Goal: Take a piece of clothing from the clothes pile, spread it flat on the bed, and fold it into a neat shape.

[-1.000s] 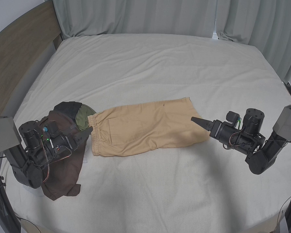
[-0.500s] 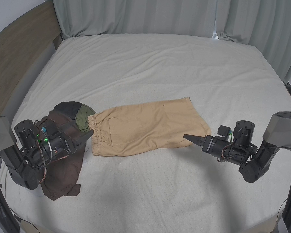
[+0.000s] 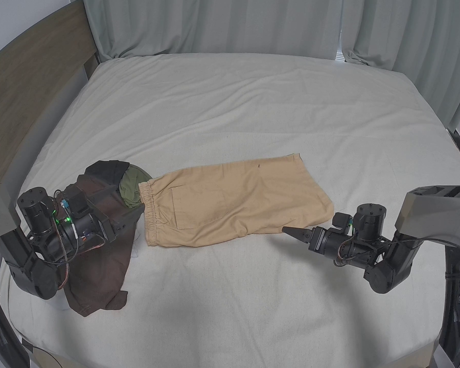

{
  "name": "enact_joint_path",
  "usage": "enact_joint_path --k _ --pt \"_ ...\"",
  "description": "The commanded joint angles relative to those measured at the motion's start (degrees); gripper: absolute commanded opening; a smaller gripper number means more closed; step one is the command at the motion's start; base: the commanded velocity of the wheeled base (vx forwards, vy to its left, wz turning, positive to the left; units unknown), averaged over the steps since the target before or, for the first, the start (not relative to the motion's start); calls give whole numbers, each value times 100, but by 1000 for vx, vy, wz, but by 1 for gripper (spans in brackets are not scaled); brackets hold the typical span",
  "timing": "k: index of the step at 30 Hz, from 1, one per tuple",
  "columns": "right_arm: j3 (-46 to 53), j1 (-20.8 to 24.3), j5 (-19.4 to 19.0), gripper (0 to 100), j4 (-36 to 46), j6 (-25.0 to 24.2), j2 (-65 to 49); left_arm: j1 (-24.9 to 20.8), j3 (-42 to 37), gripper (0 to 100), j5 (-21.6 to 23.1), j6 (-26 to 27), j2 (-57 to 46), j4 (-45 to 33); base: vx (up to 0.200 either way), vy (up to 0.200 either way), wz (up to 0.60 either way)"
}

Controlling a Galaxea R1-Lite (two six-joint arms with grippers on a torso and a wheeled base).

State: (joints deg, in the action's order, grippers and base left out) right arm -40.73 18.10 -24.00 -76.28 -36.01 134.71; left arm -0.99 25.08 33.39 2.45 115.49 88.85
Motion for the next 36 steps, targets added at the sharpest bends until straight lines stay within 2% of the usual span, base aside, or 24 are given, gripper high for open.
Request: enact_joint_path --k 1,6,11,16,23,26,33,36 --pt "-163 -9 1 100 -1 -64 346 55 6 100 1 -8 8 1 0 0 0" --pt "-401 -26 10 100 -10 -213 495 64 6 100 10 -8 43 1 0 0 0" --pt "-620 -35 27 100 -362 -354 794 55 -12 100 10 -17 52 1 0 0 0" --pt "-972 -35 256 100 -362 -582 979 55 -12 100 10 -17 43 1 0 0 0" --pt "-1271 -17 300 100 -326 -626 1207 55 -12 100 10 -17 35 1 0 0 0" --pt "-1578 79 625 100 -344 -697 1400 55 -12 100 10 -25 26 1 0 0 0" --pt "-1921 281 818 100 -362 -811 1699 64 -20 100 18 -34 17 1 0 0 0" --pt "-2255 325 1064 100 -362 -820 1814 64 -20 100 18 -52 -1 1 0 0 0"
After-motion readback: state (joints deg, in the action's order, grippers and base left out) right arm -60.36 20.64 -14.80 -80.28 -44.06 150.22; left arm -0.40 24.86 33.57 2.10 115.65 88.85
